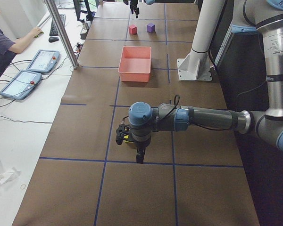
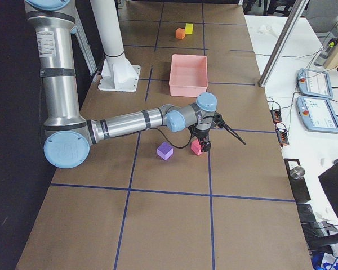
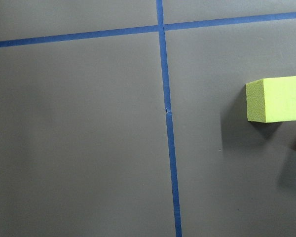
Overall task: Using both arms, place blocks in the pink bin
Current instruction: 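Lower the right gripper onto the pink cube and grasp it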
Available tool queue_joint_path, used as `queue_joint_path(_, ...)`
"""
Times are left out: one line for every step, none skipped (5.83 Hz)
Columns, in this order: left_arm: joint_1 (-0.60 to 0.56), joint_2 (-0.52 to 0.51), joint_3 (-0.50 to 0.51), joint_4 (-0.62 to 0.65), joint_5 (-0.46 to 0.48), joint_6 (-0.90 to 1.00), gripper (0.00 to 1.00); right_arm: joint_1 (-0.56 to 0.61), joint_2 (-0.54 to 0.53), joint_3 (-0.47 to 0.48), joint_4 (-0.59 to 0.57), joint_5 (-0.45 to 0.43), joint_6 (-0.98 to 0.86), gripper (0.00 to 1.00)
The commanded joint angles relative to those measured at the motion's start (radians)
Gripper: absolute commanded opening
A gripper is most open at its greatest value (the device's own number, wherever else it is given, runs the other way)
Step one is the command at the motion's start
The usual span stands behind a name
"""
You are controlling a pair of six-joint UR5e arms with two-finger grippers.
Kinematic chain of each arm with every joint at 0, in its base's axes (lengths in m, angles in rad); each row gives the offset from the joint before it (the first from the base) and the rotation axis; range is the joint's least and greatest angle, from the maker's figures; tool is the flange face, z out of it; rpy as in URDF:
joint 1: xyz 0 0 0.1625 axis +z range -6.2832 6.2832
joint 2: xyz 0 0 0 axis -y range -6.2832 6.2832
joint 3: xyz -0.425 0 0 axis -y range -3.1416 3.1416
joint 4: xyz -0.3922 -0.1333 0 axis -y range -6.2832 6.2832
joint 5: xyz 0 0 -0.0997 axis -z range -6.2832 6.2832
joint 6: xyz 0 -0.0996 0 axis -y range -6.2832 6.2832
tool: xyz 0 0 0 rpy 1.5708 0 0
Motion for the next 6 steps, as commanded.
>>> queue_joint_path(0.0,0.002,-0.002,0.0,-0.001,0.001,1.0,-0.057,0.057,-0.081,0.038,-0.027,0.006,1.0)
queue_joint_path(0.0,0.004,0.0,0.002,-0.001,0.001,1.0,-0.074,0.06,-0.092,0.038,-0.029,0.006,1.0)
queue_joint_path(0.0,0.004,0.0,0.0,-0.001,0.001,1.0,-0.094,0.074,-0.115,0.04,-0.032,0.004,1.0)
queue_joint_path(0.002,0.004,0.0,0.0,-0.001,0.001,1.0,-0.122,0.089,-0.157,0.04,-0.038,0.004,1.0)
queue_joint_path(0.002,0.004,0.0,0.0,-0.001,0.001,1.0,-0.129,0.099,-0.179,0.04,-0.05,0.004,1.0)
queue_joint_path(0.002,0.004,0.0,0.0,-0.001,0.001,1.0,-0.131,0.1,-0.181,0.04,-0.051,0.001,0.7)
